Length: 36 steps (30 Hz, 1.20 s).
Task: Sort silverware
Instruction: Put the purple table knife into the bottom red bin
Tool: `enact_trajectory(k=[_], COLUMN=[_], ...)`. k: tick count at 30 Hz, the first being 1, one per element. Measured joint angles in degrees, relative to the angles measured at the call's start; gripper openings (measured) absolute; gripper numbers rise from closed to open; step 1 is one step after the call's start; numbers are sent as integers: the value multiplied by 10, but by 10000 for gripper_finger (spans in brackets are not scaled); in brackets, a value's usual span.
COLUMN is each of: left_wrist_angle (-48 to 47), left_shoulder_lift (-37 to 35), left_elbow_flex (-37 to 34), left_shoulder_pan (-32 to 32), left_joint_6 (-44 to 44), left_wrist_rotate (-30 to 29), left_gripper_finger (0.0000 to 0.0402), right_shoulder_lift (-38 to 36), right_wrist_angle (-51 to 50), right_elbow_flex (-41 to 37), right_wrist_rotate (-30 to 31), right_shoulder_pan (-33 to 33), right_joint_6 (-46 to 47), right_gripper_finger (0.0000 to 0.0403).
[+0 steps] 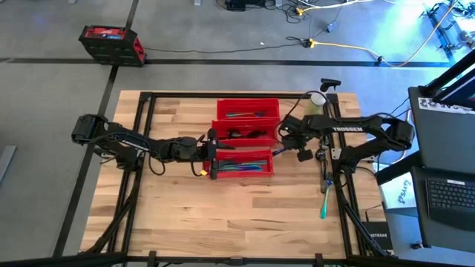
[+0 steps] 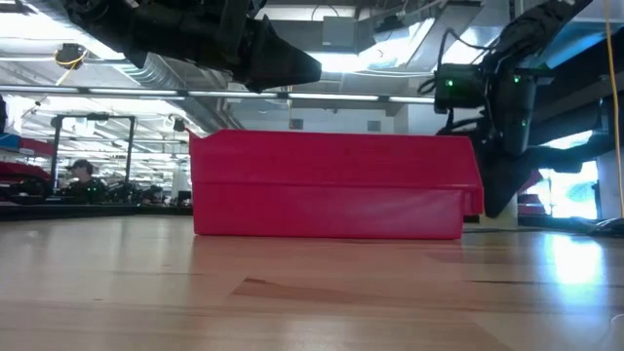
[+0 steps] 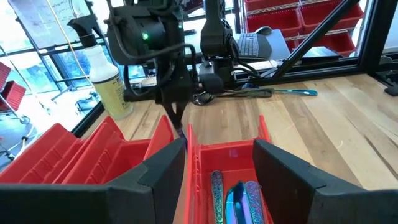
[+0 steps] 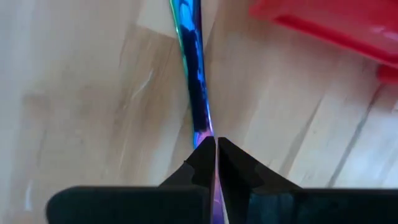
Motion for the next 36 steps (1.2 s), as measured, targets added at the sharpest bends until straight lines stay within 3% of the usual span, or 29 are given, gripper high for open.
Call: enact_trajectory(k=[10, 19, 24, 31, 36], left_wrist_angle=[2, 0, 0, 0, 0], left_shoulder_lift=[0, 0, 0, 0, 0], left_elbow_flex=[0, 0, 0, 0, 0], left_shoulder_pan=[0, 0, 0, 0, 0], left_joint_6=[0, -10, -11, -8, -7], left_wrist_rotate=[0, 0, 0, -4, -8], left_gripper_finger=[175, 175, 175, 175, 175], right_shoulder_lift=[26, 26, 14, -1, -2], right_wrist_angle=[78, 53, 14, -13, -5], right_elbow_flex=[-34, -40, -42, -43, -42], right_wrist_rotate=[20, -3, -50, -161, -147], right_shoulder_pan=[1, 13, 65, 179, 244], right_joint_6=[20, 81, 129, 175, 178], right_gripper_finger=[0, 0, 0, 0, 0])
